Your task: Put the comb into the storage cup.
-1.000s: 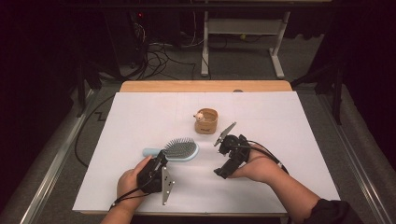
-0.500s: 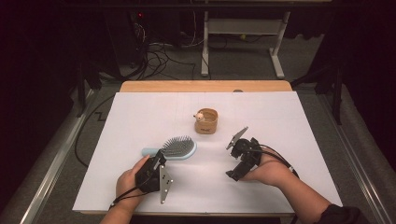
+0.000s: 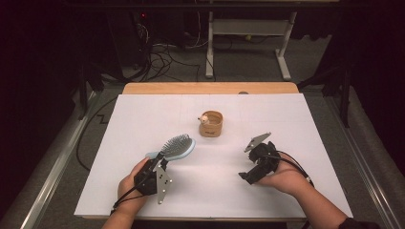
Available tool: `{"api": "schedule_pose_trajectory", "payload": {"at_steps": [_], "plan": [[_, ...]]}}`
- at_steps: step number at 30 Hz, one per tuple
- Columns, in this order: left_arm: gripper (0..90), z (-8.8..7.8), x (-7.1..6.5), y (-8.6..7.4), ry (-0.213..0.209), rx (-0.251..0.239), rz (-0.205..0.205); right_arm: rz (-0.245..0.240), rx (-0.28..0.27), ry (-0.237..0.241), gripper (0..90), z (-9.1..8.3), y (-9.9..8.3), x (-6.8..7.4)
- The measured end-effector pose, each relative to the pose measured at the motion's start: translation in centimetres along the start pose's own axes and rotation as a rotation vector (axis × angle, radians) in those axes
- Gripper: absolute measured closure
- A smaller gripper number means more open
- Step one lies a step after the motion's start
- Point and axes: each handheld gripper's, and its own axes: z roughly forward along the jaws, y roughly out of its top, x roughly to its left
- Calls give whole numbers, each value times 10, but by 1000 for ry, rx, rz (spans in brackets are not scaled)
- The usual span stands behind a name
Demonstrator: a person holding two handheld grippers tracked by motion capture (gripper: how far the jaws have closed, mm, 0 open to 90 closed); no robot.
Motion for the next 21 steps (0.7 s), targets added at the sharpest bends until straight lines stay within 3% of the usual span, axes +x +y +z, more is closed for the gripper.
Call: {"api": "schedule_pose_trajectory", "payload": {"at_steps": [5,12,21], "plan": [[772,-1,8,-2,-14,-14,-100,34,-77,-9,0,-3,-14,-6],[771,-2,17,-5,-32,-22,-198,95,-208,-20,0,-5,-29,-12],[773,-4,33,-13,-70,-52,-391,157,-377,-50,0,-4,-45,-17]]}}
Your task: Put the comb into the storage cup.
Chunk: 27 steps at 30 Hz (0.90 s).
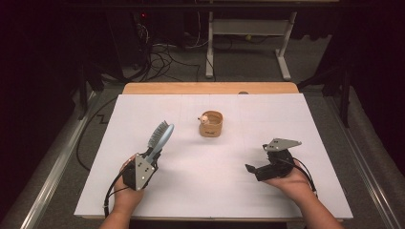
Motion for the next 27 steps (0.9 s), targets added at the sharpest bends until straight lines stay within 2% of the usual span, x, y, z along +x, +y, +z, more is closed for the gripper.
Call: {"api": "schedule_pose_trajectory", "payload": {"at_steps": [8,16,20,27], "plan": [[774,-2,10,-1,-31,-30,-119,67,-118,-23,0,-6,-9,-3],[774,-2,15,-1,-91,-45,-196,101,-215,-35,0,-11,-17,-2],[774,-3,16,0,-119,-63,-239,90,-253,-56,0,-12,-21,1],[774,-3,15,1,-154,-80,-268,70,-266,-59,0,-11,-27,6]]}}
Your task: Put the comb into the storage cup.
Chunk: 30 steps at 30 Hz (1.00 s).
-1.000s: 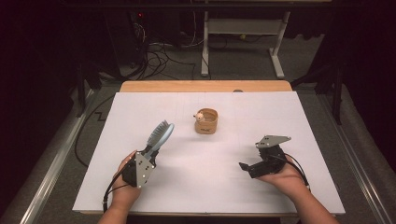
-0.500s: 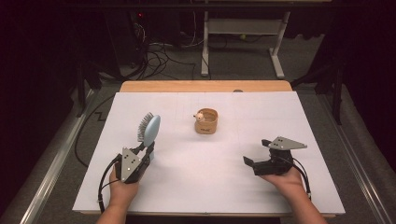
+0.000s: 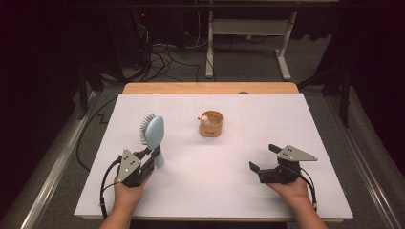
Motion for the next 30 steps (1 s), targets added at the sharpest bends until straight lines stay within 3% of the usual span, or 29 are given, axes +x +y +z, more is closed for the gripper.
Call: {"api": "schedule_pose_trajectory", "payload": {"at_steps": [6,16,25,30], "plan": [[774,-2,-2,2,-23,-45,-23,-5,-19,1,0,0,-1,3],[774,2,-13,4,-44,-63,-13,6,-61,-7,0,-1,2,6],[775,10,-26,4,-65,-51,12,18,-71,19,0,7,10,15],[775,12,-30,8,-60,-38,54,6,-67,26,0,12,20,21]]}}
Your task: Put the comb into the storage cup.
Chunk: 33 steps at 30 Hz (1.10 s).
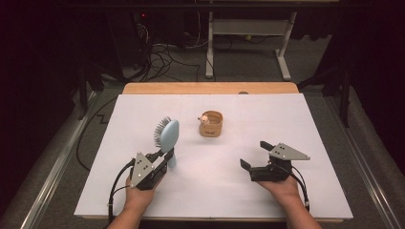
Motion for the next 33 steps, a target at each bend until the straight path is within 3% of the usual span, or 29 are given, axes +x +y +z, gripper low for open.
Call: {"api": "schedule_pose_trajectory", "payload": {"at_steps": [7,10,15,20,33], "plan": [[775,4,1,9,3,-27,-6,-7,-31,31,0,9,18,12],[775,11,-3,14,-2,-37,3,-2,-62,53,0,12,27,18],[775,20,-11,16,-20,-66,-15,-9,-72,78,0,20,37,27],[775,22,-20,14,-18,-58,29,-14,-69,104,0,26,41,36],[775,26,-30,10,-27,-52,46,-20,-64,143,0,37,48,53]]}}
